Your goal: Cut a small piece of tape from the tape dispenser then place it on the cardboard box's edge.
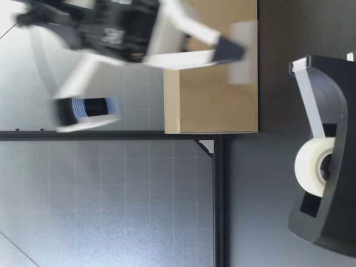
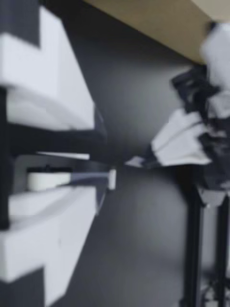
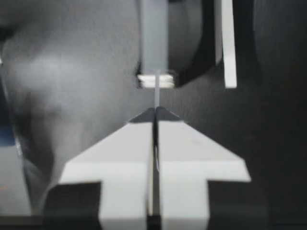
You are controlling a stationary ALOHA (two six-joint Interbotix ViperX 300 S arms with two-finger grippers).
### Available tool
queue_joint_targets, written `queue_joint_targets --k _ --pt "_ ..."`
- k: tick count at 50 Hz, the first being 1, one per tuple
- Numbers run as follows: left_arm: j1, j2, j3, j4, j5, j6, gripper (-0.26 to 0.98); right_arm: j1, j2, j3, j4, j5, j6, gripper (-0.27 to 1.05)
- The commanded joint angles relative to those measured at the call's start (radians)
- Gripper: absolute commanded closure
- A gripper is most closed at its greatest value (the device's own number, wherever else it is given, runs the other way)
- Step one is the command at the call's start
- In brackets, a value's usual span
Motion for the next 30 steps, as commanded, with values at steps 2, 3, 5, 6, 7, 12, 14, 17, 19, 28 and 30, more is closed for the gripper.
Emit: queue_joint_targets --k 2,3,5,6,7,12,14,17,19,28,30 --pt "0.002 0.064 -0.067 -0.002 -0.025 -0.002 0.32 0.057 -0.067 -0.069 -0.166 -0.008 0.106 0.91" --pt "0.002 0.08 -0.074 0.0 -0.029 -0.002 0.31 0.067 -0.071 -0.078 -0.198 -0.006 0.127 0.91" --pt "0.002 0.114 -0.092 -0.002 -0.044 -0.002 0.31 0.097 -0.075 -0.101 -0.278 -0.006 0.181 0.91" --pt "0.002 0.126 -0.1 0.0 -0.052 -0.002 0.31 0.106 -0.075 -0.11 -0.307 -0.006 0.202 0.91" --pt "0.002 0.147 -0.107 0.0 -0.064 -0.002 0.31 0.118 -0.075 -0.124 -0.35 -0.006 0.235 0.91" --pt "0.0 0.219 -0.137 -0.002 -0.12 -0.003 0.31 0.158 -0.077 -0.167 -0.472 -0.006 0.334 0.91" --pt "0.002 0.244 -0.146 0.0 -0.14 -0.002 0.31 0.169 -0.078 -0.181 -0.508 -0.006 0.362 0.91" --pt "0.002 0.281 -0.16 0.0 -0.172 -0.002 0.31 0.186 -0.078 -0.202 -0.552 -0.006 0.4 0.91" --pt "0.002 0.299 -0.17 0.0 -0.186 -0.002 0.31 0.192 -0.078 -0.213 -0.563 -0.008 0.414 0.9" --pt "0.002 0.376 -0.216 -0.002 -0.222 0.003 0.31 0.204 -0.069 -0.264 -0.568 -0.011 0.43 0.9" --pt "0.002 0.39 -0.227 0.0 -0.224 0.005 0.31 0.207 -0.066 -0.275 -0.568 -0.014 0.43 0.91"
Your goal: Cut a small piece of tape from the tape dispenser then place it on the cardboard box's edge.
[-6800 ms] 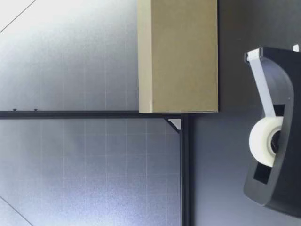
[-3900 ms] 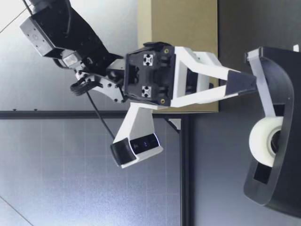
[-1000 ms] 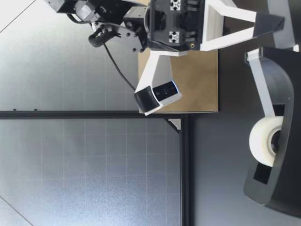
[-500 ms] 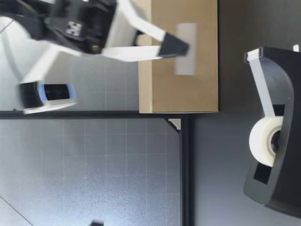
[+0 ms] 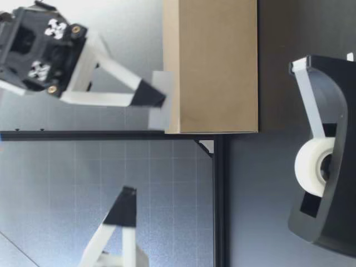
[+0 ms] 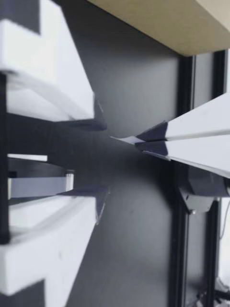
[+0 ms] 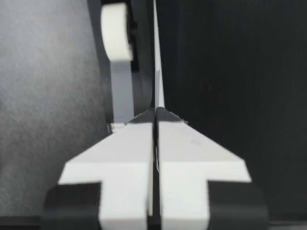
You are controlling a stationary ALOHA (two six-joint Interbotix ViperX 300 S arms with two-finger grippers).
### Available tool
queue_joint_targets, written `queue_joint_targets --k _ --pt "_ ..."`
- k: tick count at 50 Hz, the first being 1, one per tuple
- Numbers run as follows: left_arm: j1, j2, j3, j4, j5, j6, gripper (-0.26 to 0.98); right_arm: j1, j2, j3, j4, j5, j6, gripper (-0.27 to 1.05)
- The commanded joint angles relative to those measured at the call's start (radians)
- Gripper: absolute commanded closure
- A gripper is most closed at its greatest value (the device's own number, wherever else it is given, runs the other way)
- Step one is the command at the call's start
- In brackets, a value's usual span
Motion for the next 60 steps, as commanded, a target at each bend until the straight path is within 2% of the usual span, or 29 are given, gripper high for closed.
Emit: queue_joint_targets --k 1,22,37,43,53,60 --pt "0.003 0.014 -0.04 0.0 -0.014 0.002 0.31 0.011 -0.021 -0.044 0.0 -0.012 0.0 0.9" --pt "0.003 0.087 -0.101 -0.002 -0.044 0.012 0.31 0.026 0.02 -0.109 0.0 -0.015 -0.014 0.9" --pt "0.003 0.094 -0.107 -0.002 -0.043 0.009 0.33 0.026 0.031 -0.121 0.0 -0.012 -0.018 0.9" --pt "0.003 0.095 -0.107 -0.002 -0.044 0.006 0.4 0.025 0.031 -0.121 0.0 -0.012 -0.017 0.9" --pt "0.003 0.095 -0.109 -0.031 -0.048 0.011 0.63 0.026 0.029 -0.124 0.0 -0.012 -0.015 0.9" --pt "0.003 0.095 -0.107 -0.032 -0.048 0.011 0.74 0.026 0.029 -0.126 0.0 -0.012 -0.014 0.9"
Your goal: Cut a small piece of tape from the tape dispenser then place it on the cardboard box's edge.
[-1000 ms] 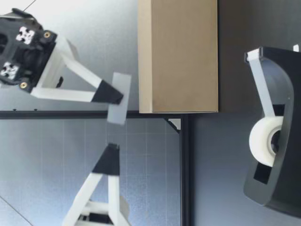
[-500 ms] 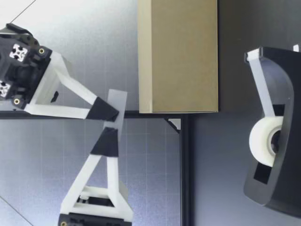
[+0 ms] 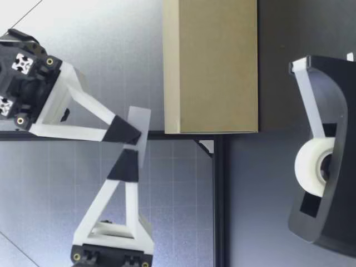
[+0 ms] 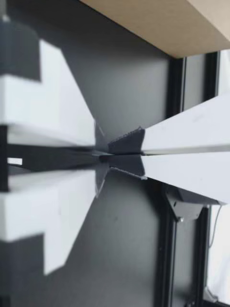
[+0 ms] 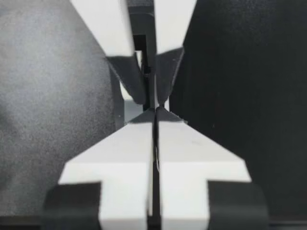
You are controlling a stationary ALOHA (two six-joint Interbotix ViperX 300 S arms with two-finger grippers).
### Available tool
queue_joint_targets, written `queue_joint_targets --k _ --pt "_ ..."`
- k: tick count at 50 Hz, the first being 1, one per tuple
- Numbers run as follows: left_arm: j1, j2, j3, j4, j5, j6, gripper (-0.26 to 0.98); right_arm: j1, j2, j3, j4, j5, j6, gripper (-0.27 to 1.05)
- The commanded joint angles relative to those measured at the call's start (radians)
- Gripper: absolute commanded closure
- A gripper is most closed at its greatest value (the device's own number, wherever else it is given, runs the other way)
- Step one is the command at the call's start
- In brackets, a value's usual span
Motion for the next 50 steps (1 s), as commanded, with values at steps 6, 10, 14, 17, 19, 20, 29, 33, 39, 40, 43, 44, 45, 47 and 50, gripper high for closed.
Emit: queue_joint_targets --k 6,10,14,17,19,20,29,33,39,40,43,44,45,47,50 --pt "0.002 -0.009 -0.017 0.0 -0.011 0.003 0.78 0.005 -0.017 -0.028 0.002 -0.005 0.005 0.9" --pt "0.002 -0.009 -0.017 0.0 -0.011 0.003 0.78 0.005 -0.018 -0.025 0.003 -0.005 0.003 0.87" --pt "0.002 -0.009 -0.017 0.0 -0.011 0.003 0.78 0.005 -0.017 -0.023 0.003 -0.003 0.005 0.81" --pt "0.002 -0.009 -0.017 0.0 -0.011 0.003 0.78 0.005 -0.015 -0.021 0.003 -0.005 0.012 0.73" --pt "0.002 -0.009 -0.017 -0.002 -0.011 0.003 0.78 0.006 -0.015 -0.02 0.003 -0.006 0.014 0.64" --pt "0.002 -0.009 -0.017 0.0 -0.011 0.003 0.78 0.005 -0.014 -0.018 0.003 -0.006 0.014 0.6" --pt "0.002 -0.009 -0.014 0.0 -0.011 0.0 0.78 0.005 -0.008 -0.012 -0.005 -0.02 0.015 0.35" --pt "0.002 -0.009 -0.014 0.0 -0.011 -0.002 0.78 -0.002 -0.012 -0.009 -0.012 -0.029 0.015 0.36" --pt "0.002 -0.009 -0.012 0.0 -0.011 -0.003 0.78 -0.017 -0.023 0.003 -0.025 -0.037 0.015 0.36" --pt "0.002 -0.009 -0.011 0.0 -0.011 -0.003 0.78 -0.021 -0.026 0.008 -0.028 -0.038 0.015 0.36" --pt "0.002 -0.009 -0.009 -0.002 -0.011 -0.006 0.78 -0.028 -0.034 0.017 -0.029 -0.044 0.015 0.36" --pt "0.002 -0.006 -0.009 -0.002 -0.009 -0.006 0.78 -0.029 -0.04 0.023 -0.029 -0.048 0.014 0.36" --pt "0.002 -0.005 -0.008 -0.003 -0.009 -0.006 0.78 -0.031 -0.044 0.028 -0.031 -0.051 0.014 0.36" --pt "0.008 0.0 -0.008 -0.011 -0.009 -0.005 0.78 -0.037 -0.057 0.037 -0.034 -0.055 0.014 0.36" --pt "0.028 0.015 -0.003 -0.046 -0.011 -0.005 0.78 -0.048 -0.087 0.063 -0.044 -0.075 0.014 0.36"
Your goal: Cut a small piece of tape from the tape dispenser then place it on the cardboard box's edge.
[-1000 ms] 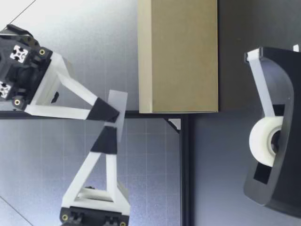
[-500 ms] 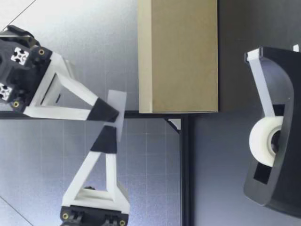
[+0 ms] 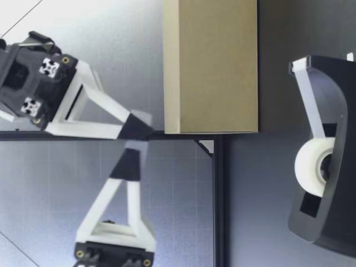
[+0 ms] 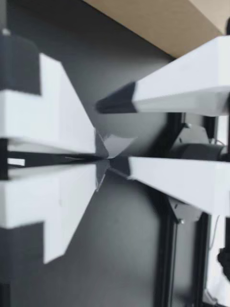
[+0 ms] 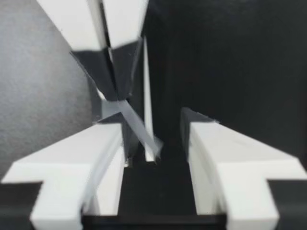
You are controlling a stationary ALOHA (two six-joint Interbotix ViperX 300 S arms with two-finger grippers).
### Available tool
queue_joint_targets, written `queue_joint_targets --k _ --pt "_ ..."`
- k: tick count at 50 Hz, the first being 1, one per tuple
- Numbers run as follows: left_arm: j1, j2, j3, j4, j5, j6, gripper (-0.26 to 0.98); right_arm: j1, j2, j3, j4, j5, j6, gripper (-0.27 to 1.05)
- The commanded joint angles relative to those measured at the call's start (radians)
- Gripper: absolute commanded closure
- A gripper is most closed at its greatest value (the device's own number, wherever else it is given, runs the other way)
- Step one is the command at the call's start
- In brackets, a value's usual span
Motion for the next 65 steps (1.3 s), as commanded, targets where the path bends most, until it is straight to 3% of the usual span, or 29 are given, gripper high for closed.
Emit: queue_joint_targets --k 1,14,20,27,33,51,65 --pt "0.032 0.011 -0.005 -0.043 -0.009 -0.002 0.78 -0.021 -0.081 0.014 -0.011 -0.032 0.002 0.36" --pt "0.15 0.087 -0.064 -0.376 -0.061 -0.037 0.78 -0.112 -0.25 0.224 -0.037 -0.276 0.005 0.36" --pt "0.181 0.107 -0.117 -0.465 -0.064 -0.12 0.78 -0.176 -0.298 0.333 -0.037 -0.453 0.005 0.37" --pt "0.215 0.15 -0.173 -0.469 -0.064 -0.291 0.78 -0.245 -0.299 0.436 -0.037 -0.676 0.003 0.39" --pt "0.241 0.209 -0.21 -0.468 -0.066 -0.41 0.78 -0.284 -0.262 0.474 -0.038 -0.822 -0.005 0.5" --pt "0.276 0.287 -0.27 -0.469 -0.084 -0.489 0.78 -0.336 -0.132 0.445 -0.078 -0.92 -0.018 0.81" --pt "0.301 0.301 -0.262 -0.469 -0.084 -0.523 0.78 -0.356 -0.092 0.426 -0.08 -0.971 -0.018 0.84"
